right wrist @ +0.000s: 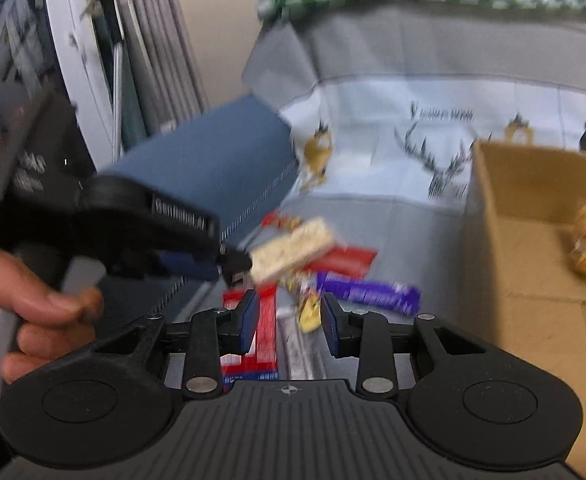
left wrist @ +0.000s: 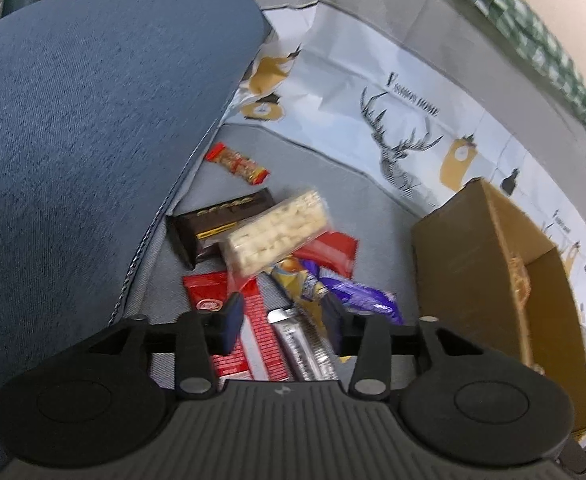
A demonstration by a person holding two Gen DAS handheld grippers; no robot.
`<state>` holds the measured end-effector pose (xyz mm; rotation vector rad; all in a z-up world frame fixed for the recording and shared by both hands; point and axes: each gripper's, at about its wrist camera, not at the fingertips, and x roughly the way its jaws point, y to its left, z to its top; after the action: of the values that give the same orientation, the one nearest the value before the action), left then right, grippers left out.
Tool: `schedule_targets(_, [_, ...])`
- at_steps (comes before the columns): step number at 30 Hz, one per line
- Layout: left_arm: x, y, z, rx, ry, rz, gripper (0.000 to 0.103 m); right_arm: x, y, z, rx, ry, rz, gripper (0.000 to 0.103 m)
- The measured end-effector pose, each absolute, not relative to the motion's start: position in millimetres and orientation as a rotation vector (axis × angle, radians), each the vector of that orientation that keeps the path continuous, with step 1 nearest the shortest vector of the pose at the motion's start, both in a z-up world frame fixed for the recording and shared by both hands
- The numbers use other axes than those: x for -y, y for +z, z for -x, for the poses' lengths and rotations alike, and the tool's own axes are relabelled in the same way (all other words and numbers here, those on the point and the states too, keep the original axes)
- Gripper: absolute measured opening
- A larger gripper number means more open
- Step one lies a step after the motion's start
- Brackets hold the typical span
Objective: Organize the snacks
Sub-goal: 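Move both open grippers back to the snack pile, then grasp red spicy-strip bag with left gripper while right gripper grasps silver stick pack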
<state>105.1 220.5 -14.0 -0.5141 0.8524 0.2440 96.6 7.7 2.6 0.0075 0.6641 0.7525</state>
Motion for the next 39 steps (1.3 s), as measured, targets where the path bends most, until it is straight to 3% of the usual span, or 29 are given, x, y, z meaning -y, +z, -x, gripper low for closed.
schedule_targets(4, [-220,-27,-113,-0.923,0.275,0.493,0.064,-19,-16,-101,-0.751,0.730,0.053,0.038])
schedule_targets(11, [-212,-50,-129,-1.047,0.330,0.398,0.080,-29,-47,-105,-0.868,0.695,0.144,0.051])
schedule_targets(14, [-205,-57,-133,-1.080,0.337,0.367,0.082,-35,-54,-103,-0.880,0.698,0.181,0.055])
schedule_targets(23, [-185,-70,-144,-1.145,0.319,0.239,0.083,-44,-69,-100,-0.867,0.683,0.259,0.055])
schedule_targets(26, [-186,-70,-144,-1.145,0.319,0.234,0.084,-40,-72,-99,-0.843,0.699,0.258,0.053])
schedule_targets(29, [-187,-70,-146,-1.145,0.330,0.218,0.084,-40,-70,-99,-0.831,0.719,0.270,0.038])
schedule_targets(39, [-185,-76,-147,-1.179,0.328,0.131,0.079,-36,-63,-97,-0.807,0.703,0.266,0.034])
